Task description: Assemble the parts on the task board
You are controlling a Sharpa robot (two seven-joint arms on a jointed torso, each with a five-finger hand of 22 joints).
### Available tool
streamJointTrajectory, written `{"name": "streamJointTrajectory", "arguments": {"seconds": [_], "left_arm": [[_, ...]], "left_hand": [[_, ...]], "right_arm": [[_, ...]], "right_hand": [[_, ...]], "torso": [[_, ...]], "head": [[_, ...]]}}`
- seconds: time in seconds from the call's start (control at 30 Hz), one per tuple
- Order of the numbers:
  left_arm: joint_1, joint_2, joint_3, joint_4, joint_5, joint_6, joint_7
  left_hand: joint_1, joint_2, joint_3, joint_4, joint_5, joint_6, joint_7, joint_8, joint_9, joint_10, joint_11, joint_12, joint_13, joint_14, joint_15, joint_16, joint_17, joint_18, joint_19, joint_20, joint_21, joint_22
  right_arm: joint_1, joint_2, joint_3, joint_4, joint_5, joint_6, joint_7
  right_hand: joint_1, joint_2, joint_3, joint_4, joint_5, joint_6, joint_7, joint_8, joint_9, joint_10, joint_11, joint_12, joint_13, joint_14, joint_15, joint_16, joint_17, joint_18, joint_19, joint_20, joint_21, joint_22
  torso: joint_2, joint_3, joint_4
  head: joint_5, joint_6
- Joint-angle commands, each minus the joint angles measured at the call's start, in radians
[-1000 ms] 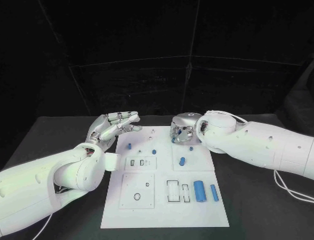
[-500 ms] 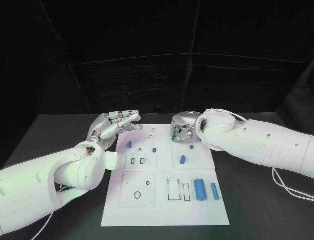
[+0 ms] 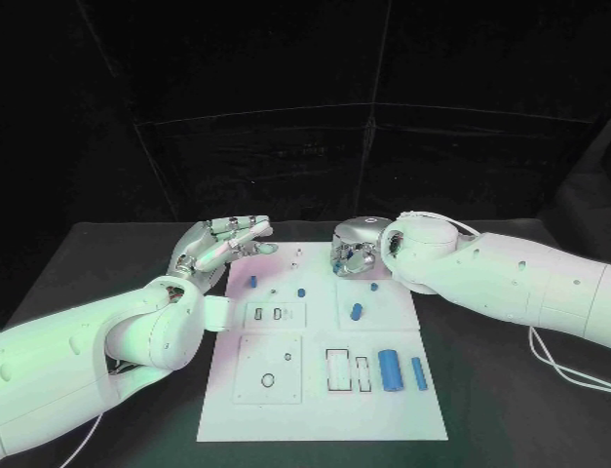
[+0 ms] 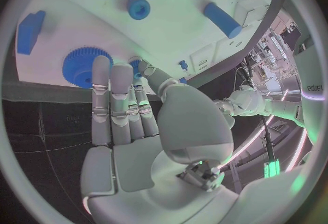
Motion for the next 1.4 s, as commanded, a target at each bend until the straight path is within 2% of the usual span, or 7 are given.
{"name": "streamJointTrajectory", "arguments": {"seconds": [0.03,0.17,0.27,0.5,0.9,1.07,1.4], "left_arm": [[0.001,-0.002,0.001,0.000,-0.008,0.013,0.004],[0.002,-0.003,0.001,-0.001,-0.008,0.013,0.004],[0.002,-0.004,0.001,-0.002,-0.008,0.013,0.004],[0.002,-0.002,0.001,-0.007,-0.008,0.014,0.004],[0.002,0.005,0.001,-0.014,-0.008,0.018,0.001],[0.002,0.006,0.001,-0.016,-0.008,0.018,0.000],[0.005,0.006,0.001,-0.013,-0.008,0.018,-0.001]], "left_hand": [[-0.008,0.000,0.007,0.001,0.004,-0.001,0.009,-0.004,-0.002,-0.008,0.001,-0.002,-0.001,0.007,0.000,-0.004,0.001,0.006,0.008,-0.002,-0.002,-0.001],[-0.008,-0.001,0.008,0.001,0.004,-0.002,0.010,-0.005,-0.002,-0.009,0.002,-0.003,-0.001,0.007,0.001,-0.005,0.001,0.006,0.008,-0.002,-0.002,-0.001],[-0.012,-0.002,0.007,0.001,0.004,-0.003,0.012,-0.007,-0.002,-0.011,0.003,-0.006,-0.001,0.007,0.002,-0.007,0.003,0.006,0.008,-0.001,-0.003,-0.002],[-0.016,-0.004,0.005,0.002,0.004,-0.004,0.013,-0.009,-0.001,-0.013,0.005,-0.009,-0.001,0.008,0.003,-0.009,0.004,0.006,0.009,0.000,-0.004,-0.003],[-0.018,-0.004,0.005,0.003,0.004,-0.003,0.013,-0.009,-0.001,-0.013,0.005,-0.009,0.000,0.008,0.003,-0.010,0.005,0.006,0.009,0.000,-0.005,-0.004],[-0.018,-0.004,0.005,0.003,0.004,-0.003,0.013,-0.009,-0.001,-0.013,0.005,-0.009,0.000,0.008,0.003,-0.010,0.005,0.006,0.009,0.000,-0.005,-0.004],[-0.018,-0.004,0.005,0.003,0.004,-0.003,0.013,-0.009,-0.001,-0.013,0.005,-0.009,0.000,0.008,0.003,-0.010,0.005,0.006,0.009,0.000,-0.005,-0.004]], "right_arm": [[-0.001,-0.009,-0.001,0.022,0.013,-0.079,0.020],[-0.001,-0.018,0.000,0.043,0.028,-0.157,0.024],[0.000,-0.022,0.000,0.054,0.036,-0.214,0.018],[0.000,0.001,0.001,0.029,0.047,-0.264,0.009],[0.000,0.085,0.002,-0.055,0.076,-0.245,0.019],[0.000,0.112,0.002,-0.084,0.078,-0.219,0.010],[0.001,0.158,0.002,-0.133,0.071,-0.199,-0.011]], "right_hand": [[0.001,0.002,0.011,0.001,-0.008,0.009,0.003,0.005,0.001,0.009,-0.002,0.004,0.001,0.010,-0.005,0.018,0.017,0.013,-0.004,-0.002,0.007,0.002],[0.011,0.004,0.032,0.005,-0.027,0.015,0.002,0.005,0.001,0.013,-0.003,0.004,0.001,0.013,-0.006,0.055,0.050,0.013,-0.003,-0.003,0.020,0.009],[0.018,0.002,0.049,0.005,-0.018,0.016,0.003,0.003,0.001,0.013,-0.002,0.002,0.000,0.012,-0.006,0.073,0.066,0.013,-0.005,-0.004,0.028,0.014],[0.014,-0.008,0.064,0.013,-0.017,0.015,0.005,0.001,0.000,0.012,-0.002,0.000,0.000,0.011,-0.005,0.092,0.082,0.013,-0.008,-0.003,0.038,0.020],[0.009,-0.016,0.073,0.021,-0.019,0.011,0.006,-0.002,-0.001,0.007,0.001,-0.003,0.000,0.010,-0.003,0.107,0.094,0.013,-0.011,-0.001,0.045,0.023],[0.007,-0.019,0.078,0.026,-0.021,0.008,0.008,-0.004,-0.001,0.004,0.002,-0.005,0.000,0.009,-0.002,0.112,0.096,0.013,-0.013,0.000,0.048,0.025],[0.005,-0.021,0.080,0.029,-0.023,0.006,0.008,-0.004,-0.001,0.002,0.003,-0.006,0.000,0.008,-0.001,0.115,0.099,0.013,-0.014,0.000,0.050,0.026]], "torso": [[0.001,0.0013,-0.0012],[0.000,-0.0005,-0.0033],[0.001,-0.0010,-0.0006],[0.004,0.0007,0.0007],[0.006,-0.0029,0.0124],[0.006,-0.0010,0.0071],[0.011,-0.0019,0.0078]], "head": [[0.002,0.001],[0.005,0.004],[0.007,0.005],[0.008,0.010],[0.007,0.016],[0.015,0.016],[0.016,0.017]]}}
